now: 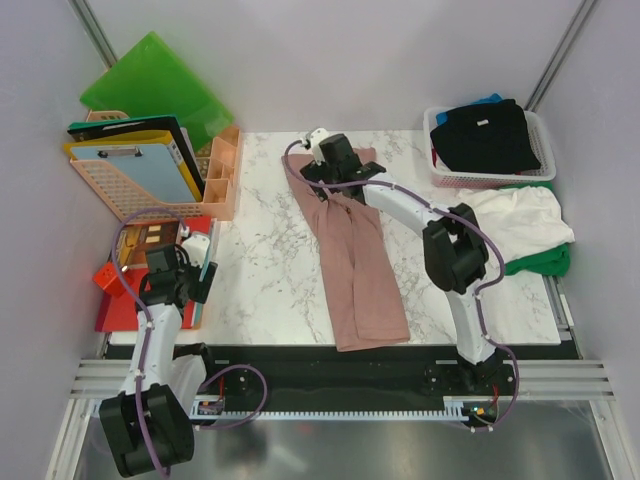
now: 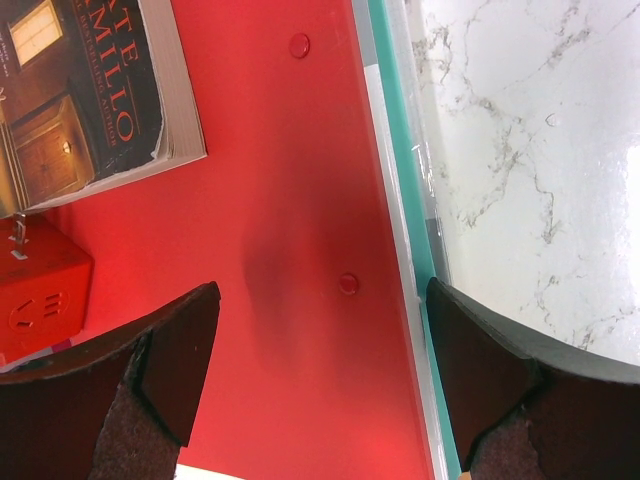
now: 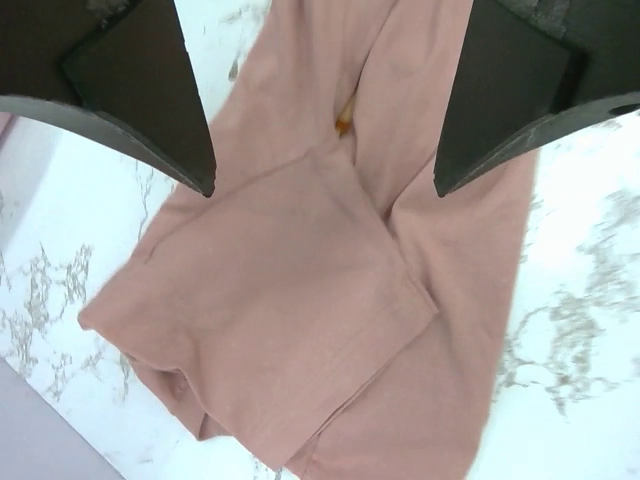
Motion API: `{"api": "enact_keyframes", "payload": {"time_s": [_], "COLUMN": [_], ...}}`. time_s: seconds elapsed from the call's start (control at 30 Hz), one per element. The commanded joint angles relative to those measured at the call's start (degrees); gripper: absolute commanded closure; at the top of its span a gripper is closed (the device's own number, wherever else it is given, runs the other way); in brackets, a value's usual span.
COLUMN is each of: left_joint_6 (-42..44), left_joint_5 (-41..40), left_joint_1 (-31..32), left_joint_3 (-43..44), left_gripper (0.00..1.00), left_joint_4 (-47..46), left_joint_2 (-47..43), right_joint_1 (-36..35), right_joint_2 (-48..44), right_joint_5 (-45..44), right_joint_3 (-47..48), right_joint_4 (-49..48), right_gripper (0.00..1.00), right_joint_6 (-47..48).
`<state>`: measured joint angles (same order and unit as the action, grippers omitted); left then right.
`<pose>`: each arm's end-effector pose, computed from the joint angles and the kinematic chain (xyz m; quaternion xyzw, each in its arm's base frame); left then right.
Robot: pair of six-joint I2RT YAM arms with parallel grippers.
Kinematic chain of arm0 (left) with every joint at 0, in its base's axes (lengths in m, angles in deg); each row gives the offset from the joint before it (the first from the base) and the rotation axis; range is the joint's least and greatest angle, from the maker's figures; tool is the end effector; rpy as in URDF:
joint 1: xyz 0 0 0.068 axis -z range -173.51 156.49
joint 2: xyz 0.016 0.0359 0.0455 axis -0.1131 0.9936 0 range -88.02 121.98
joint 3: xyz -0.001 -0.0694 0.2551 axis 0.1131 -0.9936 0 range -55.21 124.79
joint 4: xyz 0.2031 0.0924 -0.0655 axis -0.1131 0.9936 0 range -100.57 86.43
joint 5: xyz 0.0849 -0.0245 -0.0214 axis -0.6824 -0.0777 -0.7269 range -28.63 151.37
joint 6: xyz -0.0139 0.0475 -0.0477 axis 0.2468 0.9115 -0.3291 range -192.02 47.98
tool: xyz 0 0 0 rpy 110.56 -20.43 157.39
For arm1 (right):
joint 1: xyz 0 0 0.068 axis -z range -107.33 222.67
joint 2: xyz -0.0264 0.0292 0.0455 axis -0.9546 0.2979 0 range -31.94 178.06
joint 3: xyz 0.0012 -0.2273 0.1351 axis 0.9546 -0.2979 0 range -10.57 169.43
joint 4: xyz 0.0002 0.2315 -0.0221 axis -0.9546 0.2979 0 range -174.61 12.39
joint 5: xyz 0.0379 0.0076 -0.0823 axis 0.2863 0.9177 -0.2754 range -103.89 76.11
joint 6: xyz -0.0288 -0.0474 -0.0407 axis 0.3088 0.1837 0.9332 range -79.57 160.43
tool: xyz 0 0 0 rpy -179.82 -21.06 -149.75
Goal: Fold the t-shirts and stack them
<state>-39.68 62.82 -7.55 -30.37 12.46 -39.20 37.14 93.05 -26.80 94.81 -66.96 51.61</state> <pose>0.1556 0.0374 0.1787 0.1525 0.9178 0.1335 0.3415 0.4061 0.2746 0.2297 -0.3071 0.8371 -0.0054 0.4526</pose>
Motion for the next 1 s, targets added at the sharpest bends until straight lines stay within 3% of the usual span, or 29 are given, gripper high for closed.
{"api": "enact_keyframes", "payload": {"time_s": [0.0,0.03,0.13,0.33,0.57,0.77,0.97], "left_joint_6": [1.3,1.3,1.3,1.1,2.0,1.7,2.0], "left_joint_5": [-0.5,0.1,0.5,1.1,-0.1,0.1,-0.6], "left_joint_1": [0.0,0.0,0.0,0.0,0.0,0.0,0.0], "left_joint_3": [0.4,0.4,1.0,1.2,0.1,-0.6,0.2], "left_gripper": [0.09,0.09,0.09,0.09,0.09,0.09,0.09], "left_joint_4": [0.5,0.5,0.5,1.1,1.3,1.3,1.7], "left_joint_2": [-2.1,-2.4,-1.6,-1.7,-3.6,-3.6,-3.7], "right_joint_1": [0.4,0.5,0.9,3.7,4.2,4.2,3.9], "right_joint_2": [-4.7,-4.2,-3.2,-4.0,-2.8,3.4,12.3], "right_joint_5": [4.8,6.7,8.9,12.6,11.5,11.6,14.2], "right_joint_3": [2.5,2.3,-1.2,-10.1,-11.3,-7.5,3.1], "right_joint_4": [13.1,18.7,23.7,20.9,19.6,19.0,20.3], "right_gripper": [0.02,0.02,0.02,0.02,0.02,0.02,0.02], "right_joint_6": [-5.8,-6.5,-7.9,-10.2,-10.5,-11.2,-14.8]}}
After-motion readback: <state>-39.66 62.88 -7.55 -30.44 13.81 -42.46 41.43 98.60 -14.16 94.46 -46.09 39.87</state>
